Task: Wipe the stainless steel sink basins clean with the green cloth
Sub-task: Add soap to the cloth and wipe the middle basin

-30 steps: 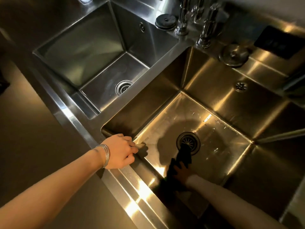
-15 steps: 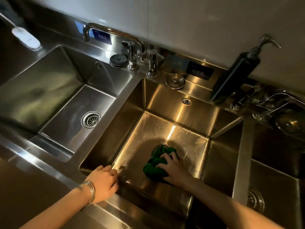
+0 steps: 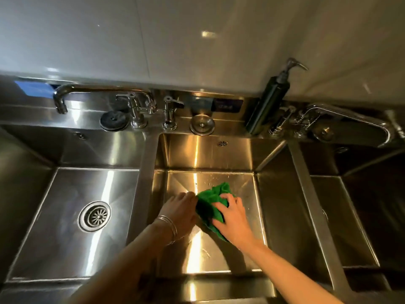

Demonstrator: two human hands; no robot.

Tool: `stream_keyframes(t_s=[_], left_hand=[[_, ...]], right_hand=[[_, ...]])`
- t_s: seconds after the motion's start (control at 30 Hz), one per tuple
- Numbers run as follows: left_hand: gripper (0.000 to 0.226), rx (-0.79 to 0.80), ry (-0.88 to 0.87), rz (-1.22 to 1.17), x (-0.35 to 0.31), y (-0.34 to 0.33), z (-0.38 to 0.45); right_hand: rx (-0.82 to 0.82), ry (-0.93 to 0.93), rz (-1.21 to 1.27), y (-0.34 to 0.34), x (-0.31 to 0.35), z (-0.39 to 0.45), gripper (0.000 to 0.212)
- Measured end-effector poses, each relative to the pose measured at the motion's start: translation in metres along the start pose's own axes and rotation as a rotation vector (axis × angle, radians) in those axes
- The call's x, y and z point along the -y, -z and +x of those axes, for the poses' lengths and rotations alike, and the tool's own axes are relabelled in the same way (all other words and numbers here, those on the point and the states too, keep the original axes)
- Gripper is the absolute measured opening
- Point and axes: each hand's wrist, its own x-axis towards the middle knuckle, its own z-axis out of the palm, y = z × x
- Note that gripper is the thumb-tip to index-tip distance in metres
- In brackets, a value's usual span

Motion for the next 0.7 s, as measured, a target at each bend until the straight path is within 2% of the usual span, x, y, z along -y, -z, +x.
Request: stream_keyframes(t_s=[0.13, 0.27, 0.33, 0.47, 0.57, 0.7], left_hand=[[0.037, -0.065, -0.064, -0.07, -0.003, 0.005, 0.018], [0.044, -0.111, -0.165, -0.032, -0.003, 0.015, 0.028], [0.037, -0.153, -0.219, 0.005, 0.002, 0.017, 0.034], [0.039, -0.107, -0.311, 0.121, 0.023, 0.025, 0.061], [0.036, -0.1, -0.471, 0.292, 0.038, 0.027, 0.088], [0.036, -0.109, -0.708, 0.516, 0.061, 0.024, 0.127]], right_hand=[[-0.113, -0.067, -0.005, 0.008, 0.015, 0.006, 0.04], [-0.198, -0.157, 0.073, 0.011, 0.014, 0.013, 0.041], [-0.248, -0.206, 0.132, 0.006, 0.012, 0.019, 0.041], [-0.345, -0.307, 0.242, -0.013, 0.018, 0.039, 0.041], [-0.431, -0.524, 0.432, -0.03, 0.026, 0.057, 0.042], [-0.634, -0.903, 0.801, -0.06, 0.029, 0.102, 0.048]])
